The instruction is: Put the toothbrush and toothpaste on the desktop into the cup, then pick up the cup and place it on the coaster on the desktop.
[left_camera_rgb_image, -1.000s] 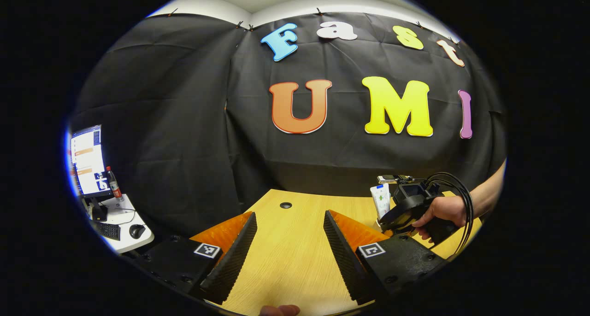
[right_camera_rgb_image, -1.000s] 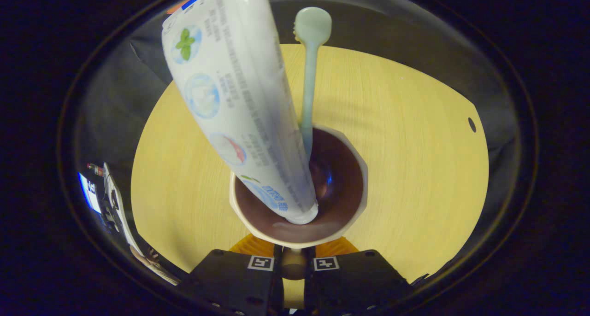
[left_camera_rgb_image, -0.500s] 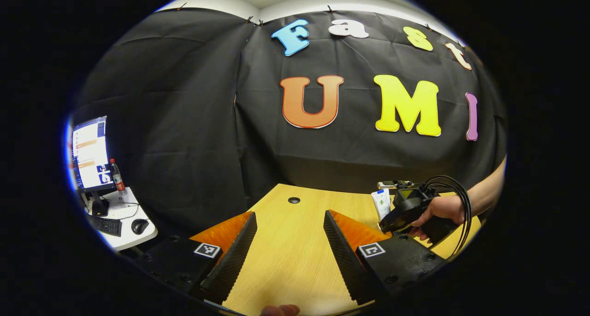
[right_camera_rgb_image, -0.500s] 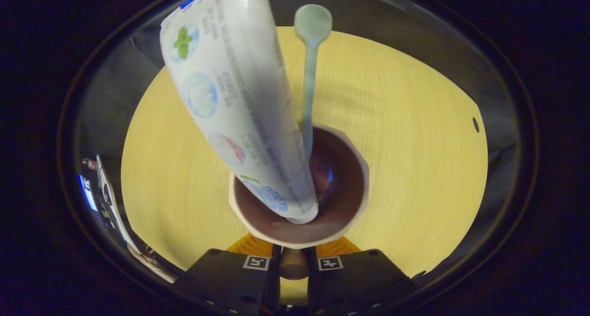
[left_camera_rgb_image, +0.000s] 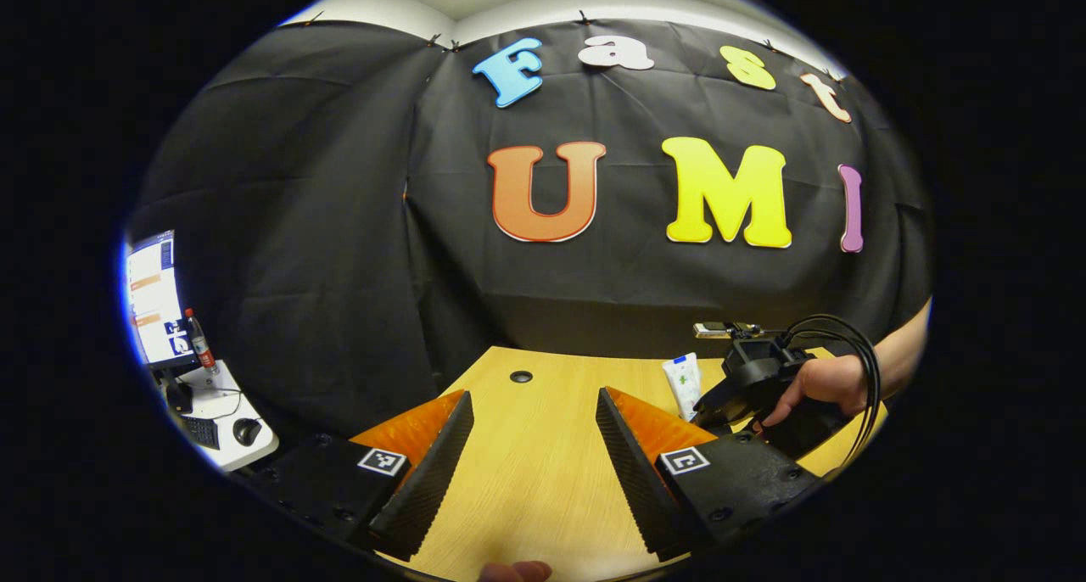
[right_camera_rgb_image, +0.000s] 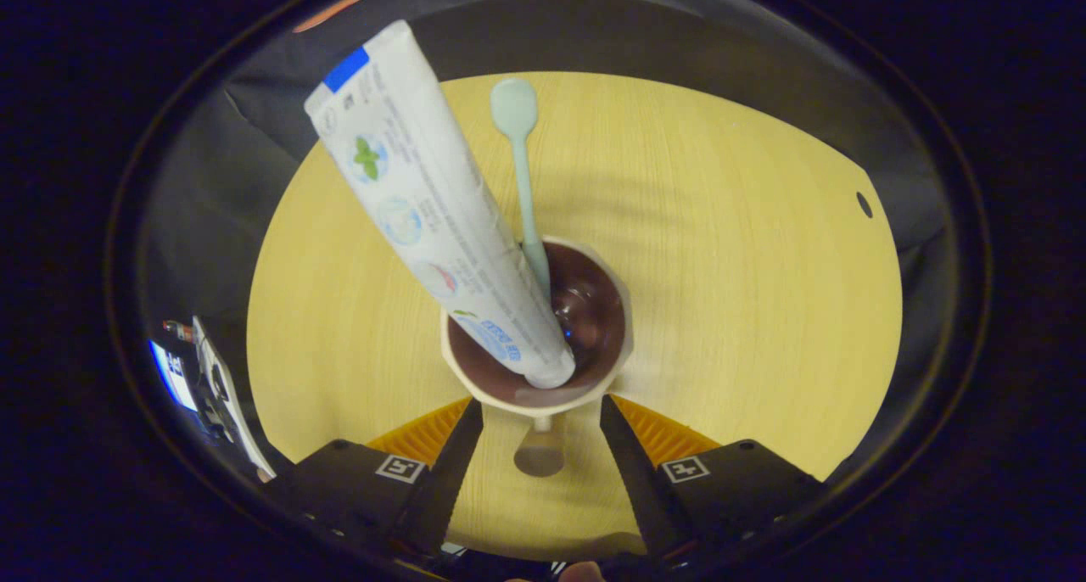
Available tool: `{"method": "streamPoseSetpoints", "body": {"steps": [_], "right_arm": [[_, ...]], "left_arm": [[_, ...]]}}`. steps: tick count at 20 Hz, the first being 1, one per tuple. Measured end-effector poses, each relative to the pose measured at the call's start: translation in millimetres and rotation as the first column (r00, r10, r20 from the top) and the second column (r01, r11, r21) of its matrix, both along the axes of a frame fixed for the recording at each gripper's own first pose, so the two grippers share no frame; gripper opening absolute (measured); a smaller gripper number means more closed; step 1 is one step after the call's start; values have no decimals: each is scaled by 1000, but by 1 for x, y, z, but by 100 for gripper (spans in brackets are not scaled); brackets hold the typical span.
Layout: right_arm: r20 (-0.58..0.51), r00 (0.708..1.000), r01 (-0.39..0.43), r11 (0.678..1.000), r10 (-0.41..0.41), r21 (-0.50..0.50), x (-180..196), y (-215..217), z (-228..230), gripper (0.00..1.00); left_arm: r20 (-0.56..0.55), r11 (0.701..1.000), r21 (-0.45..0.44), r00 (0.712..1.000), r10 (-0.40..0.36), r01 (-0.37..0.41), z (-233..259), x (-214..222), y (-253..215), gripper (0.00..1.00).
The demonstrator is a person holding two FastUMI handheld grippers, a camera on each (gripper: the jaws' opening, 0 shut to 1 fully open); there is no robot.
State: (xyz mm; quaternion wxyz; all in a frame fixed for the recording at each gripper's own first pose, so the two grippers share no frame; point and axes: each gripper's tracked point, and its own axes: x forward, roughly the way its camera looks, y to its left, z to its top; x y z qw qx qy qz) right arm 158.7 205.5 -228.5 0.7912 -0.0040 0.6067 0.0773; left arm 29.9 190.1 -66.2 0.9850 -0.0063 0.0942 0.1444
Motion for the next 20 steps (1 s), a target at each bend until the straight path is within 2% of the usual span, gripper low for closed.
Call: {"method": "streamPoseSetpoints", "body": {"steps": [3,6,8,10,11,13,15,17,18,19,20], "right_arm": [[90,995,26,997,-32,67,-11,-10,38,87],[200,977,51,989,-79,141,-32,-32,90,88],[298,948,62,983,-112,171,-45,-53,126,89],[402,901,78,972,-164,221,-56,-75,166,89],[459,869,86,969,-187,233,-61,-88,184,90],[579,785,100,968,-219,230,-69,-120,216,91],[704,674,100,972,-225,214,-75,-148,249,91],[814,540,93,976,-214,195,-81,-172,283,91],[855,478,87,980,-201,181,-85,-180,297,87],[887,424,89,983,-183,160,-89,-188,309,91],[908,384,97,985,-169,142,-93,-195,315,91]], "left_arm": [[-4,998,-23,999,-53,53,4,12,-22,93],[16,994,-35,994,-106,107,21,25,-46,93],[31,990,-27,990,-136,137,35,33,-63,93],[60,985,-24,983,-171,173,54,41,-81,93],[73,982,-19,980,-188,190,64,45,-91,93],[89,978,-7,975,-205,207,82,46,-109,92],[100,975,-16,971,-219,222,95,46,-125,92],[112,972,-22,967,-228,232,107,44,-142,92],[116,971,-18,965,-233,237,111,41,-149,93],[124,970,-13,963,-239,242,115,39,-156,93],[130,969,-8,961,-246,249,118,36,-164,93]]}}
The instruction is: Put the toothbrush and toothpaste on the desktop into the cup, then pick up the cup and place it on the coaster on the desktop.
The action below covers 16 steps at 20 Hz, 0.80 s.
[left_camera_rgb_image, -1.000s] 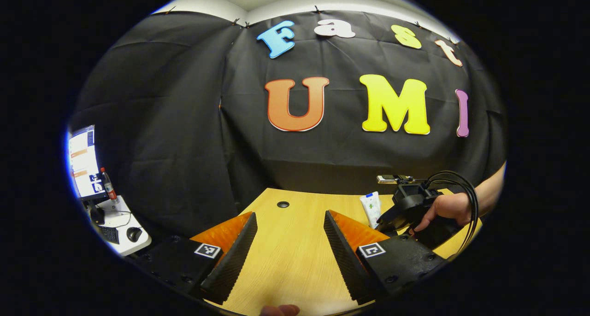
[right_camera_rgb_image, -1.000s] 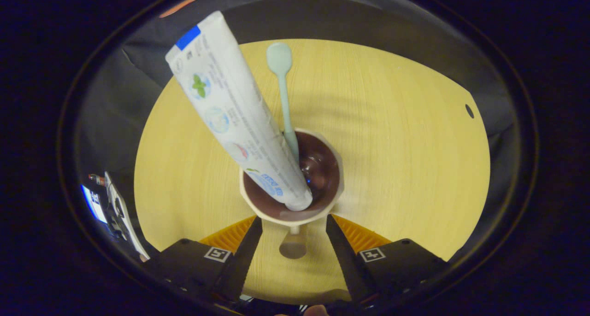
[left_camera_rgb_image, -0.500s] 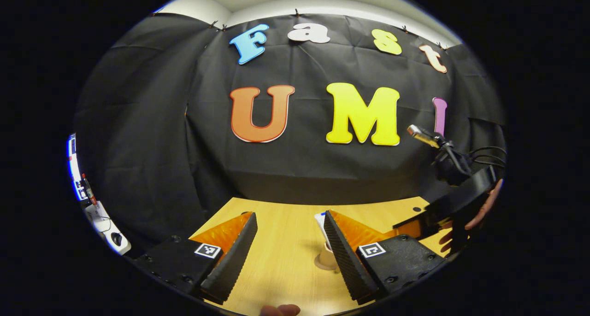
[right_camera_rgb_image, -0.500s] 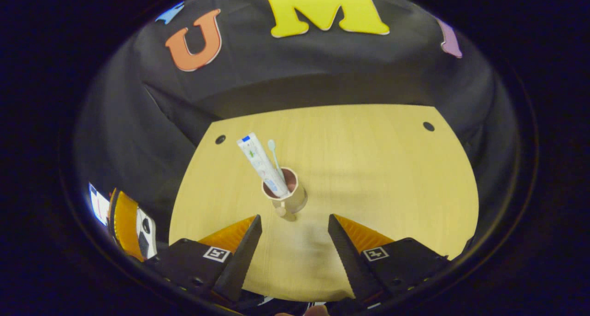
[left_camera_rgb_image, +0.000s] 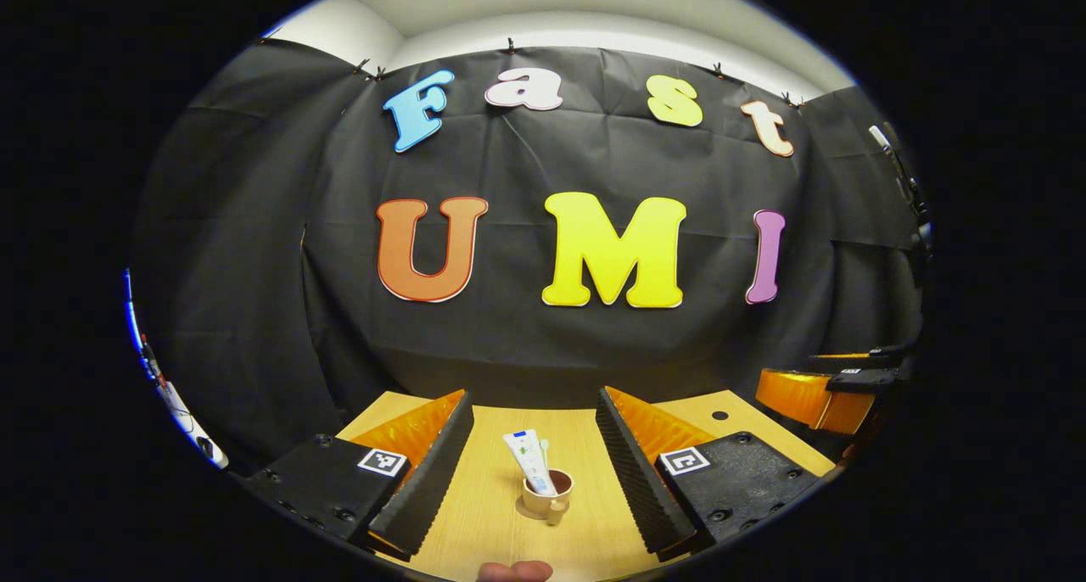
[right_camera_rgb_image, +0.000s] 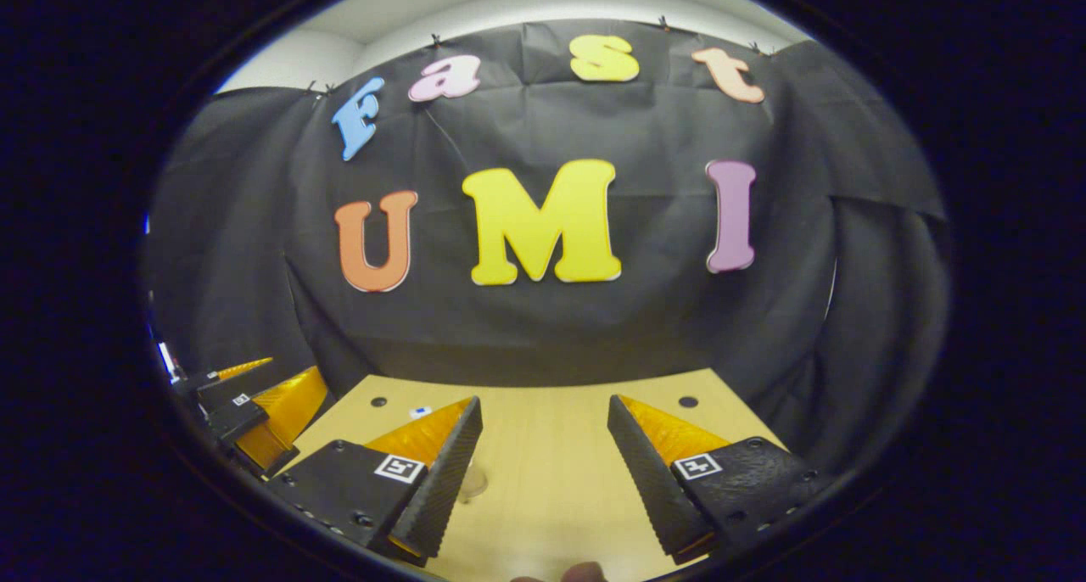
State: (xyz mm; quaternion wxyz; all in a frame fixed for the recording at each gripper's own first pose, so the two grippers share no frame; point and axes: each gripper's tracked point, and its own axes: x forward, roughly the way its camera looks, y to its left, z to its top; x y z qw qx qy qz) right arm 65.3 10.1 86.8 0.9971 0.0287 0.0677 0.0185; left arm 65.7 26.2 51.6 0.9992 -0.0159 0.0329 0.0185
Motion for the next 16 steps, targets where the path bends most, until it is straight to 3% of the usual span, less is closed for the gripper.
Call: {"method": "streamPoseSetpoints", "body": {"steps": [1,2,4,13,16], "right_arm": [[30,1000,8,1000,-8,-14,-2,-5,5,87],[50,999,12,1000,-11,-17,-4,-8,6,91],[71,997,24,1000,-22,-20,-5,-17,6,87],[100,995,-16,1000,18,-18,-5,-17,13,94],[110,994,-25,999,28,-34,-6,-15,16,91]], "left_arm": [[5,1000,4,1000,-5,5,2,-2,-6,92],[12,1000,8,1000,-7,7,6,-6,-11,92],[24,1000,10,1000,-3,2,11,-10,-17,92],[23,999,12,999,36,-36,13,-13,-20,93],[24,999,7,999,46,-46,14,-15,-18,92]]}}
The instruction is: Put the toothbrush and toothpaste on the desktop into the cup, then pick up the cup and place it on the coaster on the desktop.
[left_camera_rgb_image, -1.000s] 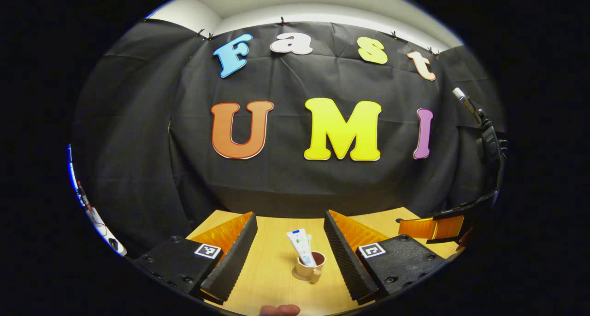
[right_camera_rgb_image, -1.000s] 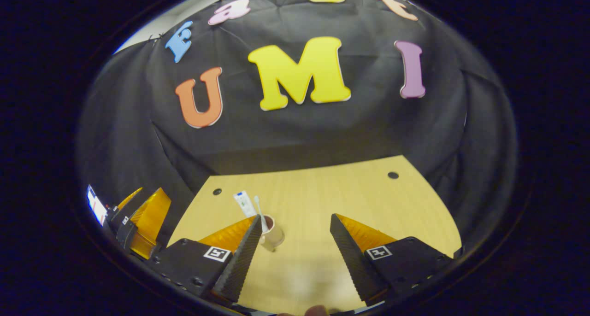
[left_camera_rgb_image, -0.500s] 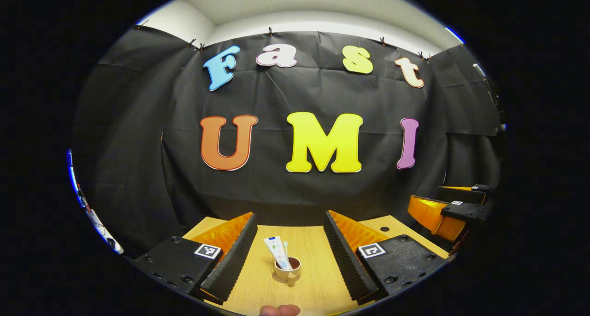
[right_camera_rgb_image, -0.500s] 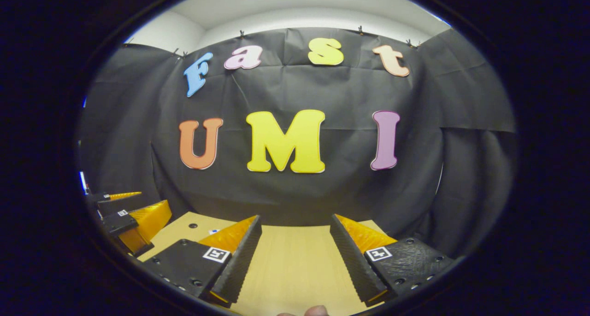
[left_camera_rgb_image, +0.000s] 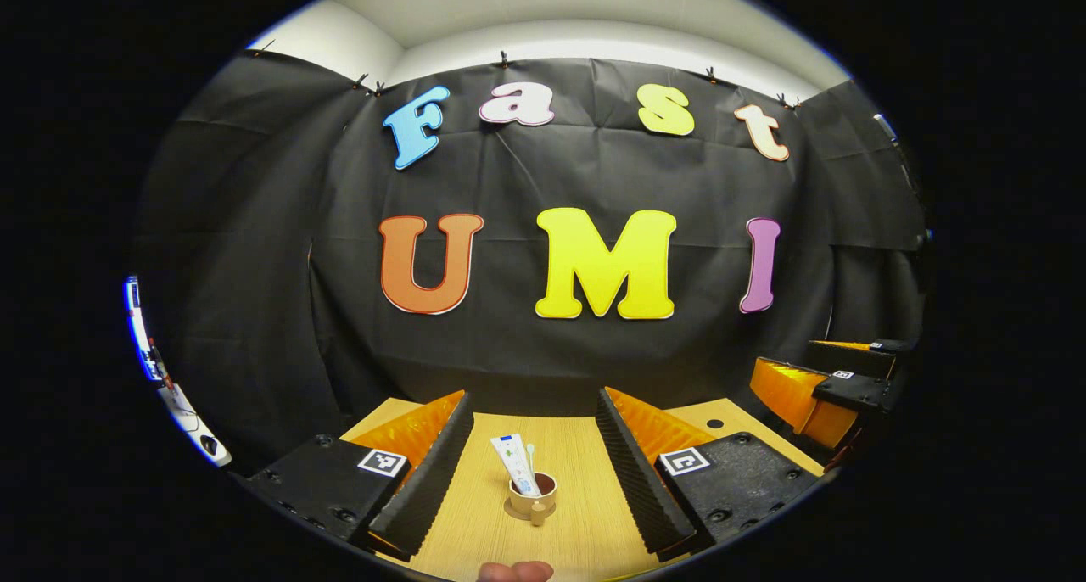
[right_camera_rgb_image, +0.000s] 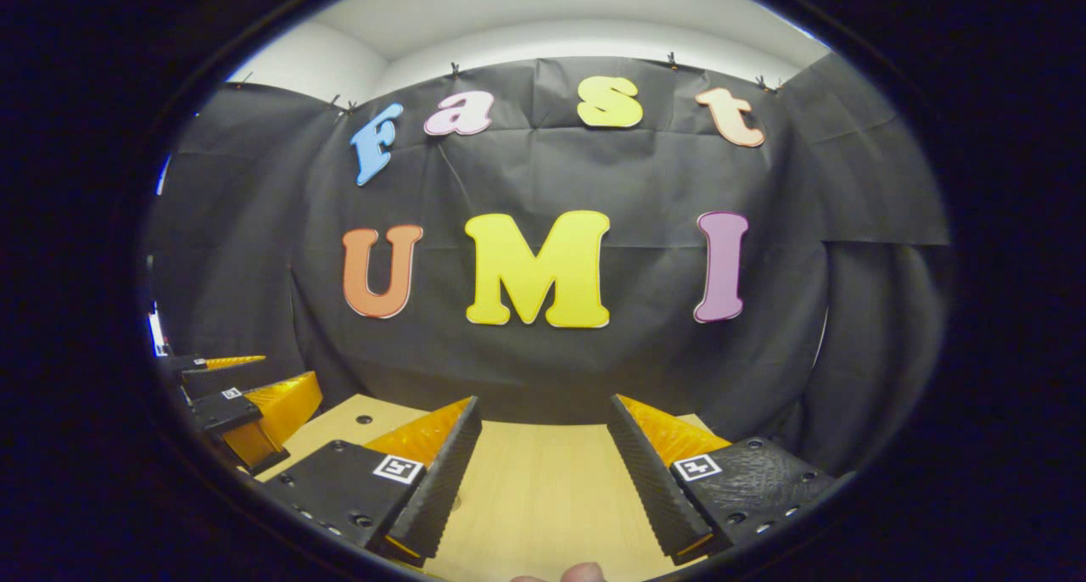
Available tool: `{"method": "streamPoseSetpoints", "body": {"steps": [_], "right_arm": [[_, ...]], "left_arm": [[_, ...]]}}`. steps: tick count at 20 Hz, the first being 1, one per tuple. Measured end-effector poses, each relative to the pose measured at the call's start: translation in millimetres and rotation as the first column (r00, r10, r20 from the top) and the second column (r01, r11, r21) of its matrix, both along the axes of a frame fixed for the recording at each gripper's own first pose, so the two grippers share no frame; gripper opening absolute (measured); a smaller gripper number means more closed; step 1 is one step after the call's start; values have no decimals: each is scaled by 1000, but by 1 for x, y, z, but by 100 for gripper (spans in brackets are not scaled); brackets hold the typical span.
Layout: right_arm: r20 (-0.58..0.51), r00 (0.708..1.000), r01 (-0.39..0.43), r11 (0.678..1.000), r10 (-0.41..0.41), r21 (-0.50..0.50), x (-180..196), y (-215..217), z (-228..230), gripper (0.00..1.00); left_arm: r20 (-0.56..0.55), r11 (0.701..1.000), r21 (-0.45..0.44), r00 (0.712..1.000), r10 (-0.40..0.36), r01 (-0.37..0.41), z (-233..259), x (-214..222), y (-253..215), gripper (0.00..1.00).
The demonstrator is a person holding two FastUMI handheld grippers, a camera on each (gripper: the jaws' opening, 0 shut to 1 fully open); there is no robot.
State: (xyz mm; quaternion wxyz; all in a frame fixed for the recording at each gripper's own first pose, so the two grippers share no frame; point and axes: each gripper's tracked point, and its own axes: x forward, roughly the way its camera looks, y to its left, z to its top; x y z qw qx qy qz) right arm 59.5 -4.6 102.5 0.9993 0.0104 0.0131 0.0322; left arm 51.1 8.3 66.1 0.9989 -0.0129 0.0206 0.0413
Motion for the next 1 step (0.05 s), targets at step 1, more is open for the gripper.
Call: {"method": "streamPoseSetpoints", "body": {"steps": [1], "right_arm": [[8,1000,4,1000,-4,-3,0,-1,2,91]], "left_arm": [[-1,1000,-2,1000,0,0,0,0,0,92]]}}
